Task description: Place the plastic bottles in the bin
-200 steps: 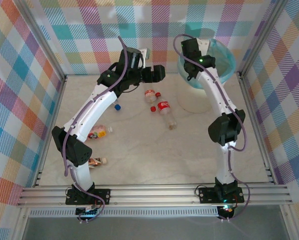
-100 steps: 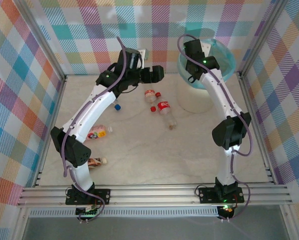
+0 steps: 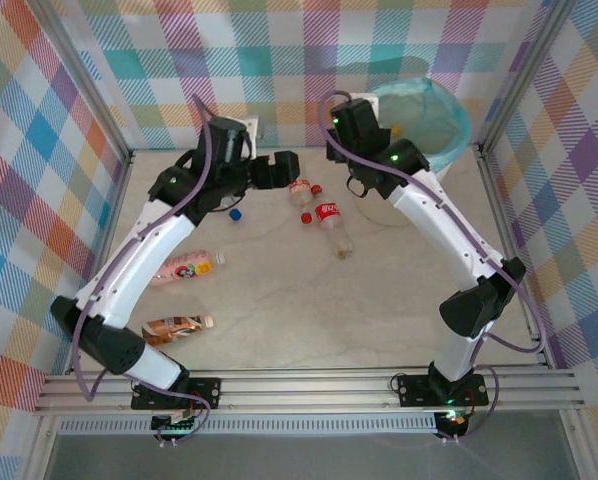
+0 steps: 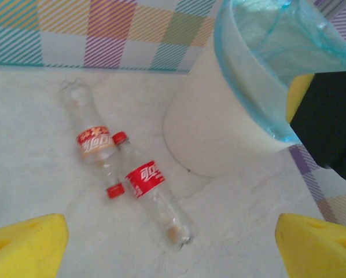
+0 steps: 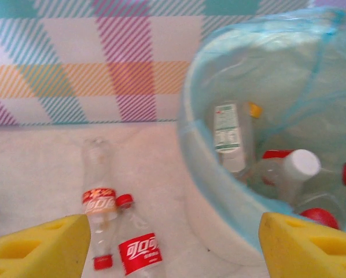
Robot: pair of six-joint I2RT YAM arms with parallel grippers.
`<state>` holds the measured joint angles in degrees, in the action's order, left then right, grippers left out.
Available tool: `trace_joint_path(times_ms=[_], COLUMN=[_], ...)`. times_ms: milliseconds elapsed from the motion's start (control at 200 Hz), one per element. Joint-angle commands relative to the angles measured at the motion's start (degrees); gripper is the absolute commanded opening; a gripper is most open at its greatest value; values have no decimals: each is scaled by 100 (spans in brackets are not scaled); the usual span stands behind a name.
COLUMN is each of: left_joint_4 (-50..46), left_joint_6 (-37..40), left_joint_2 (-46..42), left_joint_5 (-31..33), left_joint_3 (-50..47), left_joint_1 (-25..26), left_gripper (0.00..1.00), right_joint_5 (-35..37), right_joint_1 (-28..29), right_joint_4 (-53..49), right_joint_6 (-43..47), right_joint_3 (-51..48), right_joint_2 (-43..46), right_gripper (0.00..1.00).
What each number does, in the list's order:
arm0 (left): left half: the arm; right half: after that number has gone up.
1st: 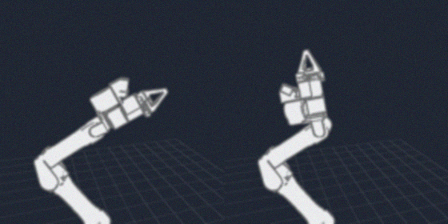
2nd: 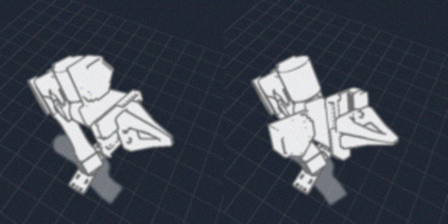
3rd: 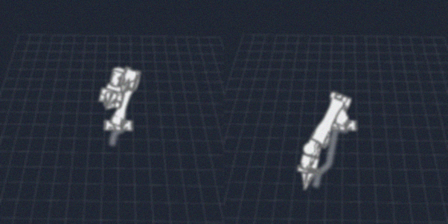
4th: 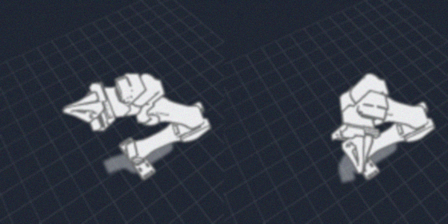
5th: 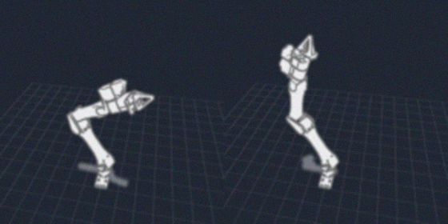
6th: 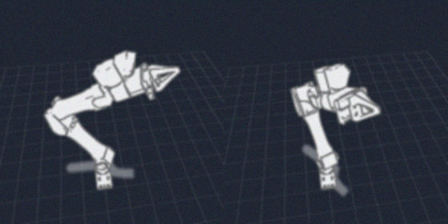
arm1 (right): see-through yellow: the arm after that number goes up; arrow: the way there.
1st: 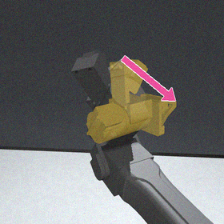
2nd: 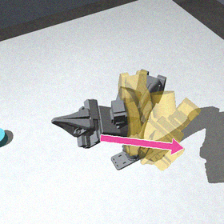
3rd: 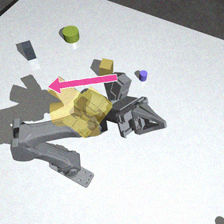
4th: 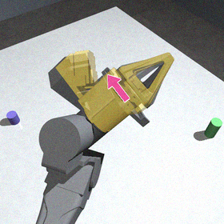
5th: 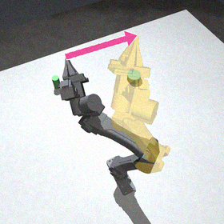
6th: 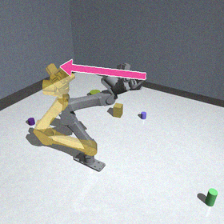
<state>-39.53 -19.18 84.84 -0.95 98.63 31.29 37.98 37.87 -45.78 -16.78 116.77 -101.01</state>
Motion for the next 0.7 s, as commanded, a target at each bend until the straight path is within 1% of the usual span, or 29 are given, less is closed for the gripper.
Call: trace_joint_path(times_ms=[0, 120, 190, 370, 420, 490, 545, 630, 695], left_joint_4=[-336, -590, -753, -1123, -1238, -1408, -1471, -1405, -1288], left_joint_6=[-131, -229, -321, -744, -877, -1089, -1304, -1649, -1905], left_joint_2=[-567, -1147, -1514, -2463, -2712, -3060, -3345, -3749, -3977], left_joint_5=[280, 435, 539, 697, 720, 817, 871, 867, 832], left_joint_3=[-518, -1214, -1658, -2872, -3181, -3591, -3919, -4417, -4741], left_joint_1=[-79, -88, -97, -110, -114, -114, -114, -123, -123], left_gripper=[93, 93, 93, 94, 94, 95, 96, 96, 96], right_joint_5=[-528, -1251, -1740, -2848, -3162, -3812, -3969, -4041, -3905], right_joint_1=[368, 747, 920, 1262, 1379, 1528, 1663, 1811, 1811], right_joint_4=[333, 657, 670, 412, 494, 785, 961, 1162, 1061], right_joint_6=[465, 645, 621, 156, 9, -43, 32, 390, 552], right_joint_3=[-354, -847, -1059, -1315, -1447, -1706, -1850, -2026, -2034], right_joint_2=[222, 296, 247, -153, -253, -366, -468, -620, -724], right_gripper=[77, 77, 78, 77, 76, 74, 74, 75, 75])
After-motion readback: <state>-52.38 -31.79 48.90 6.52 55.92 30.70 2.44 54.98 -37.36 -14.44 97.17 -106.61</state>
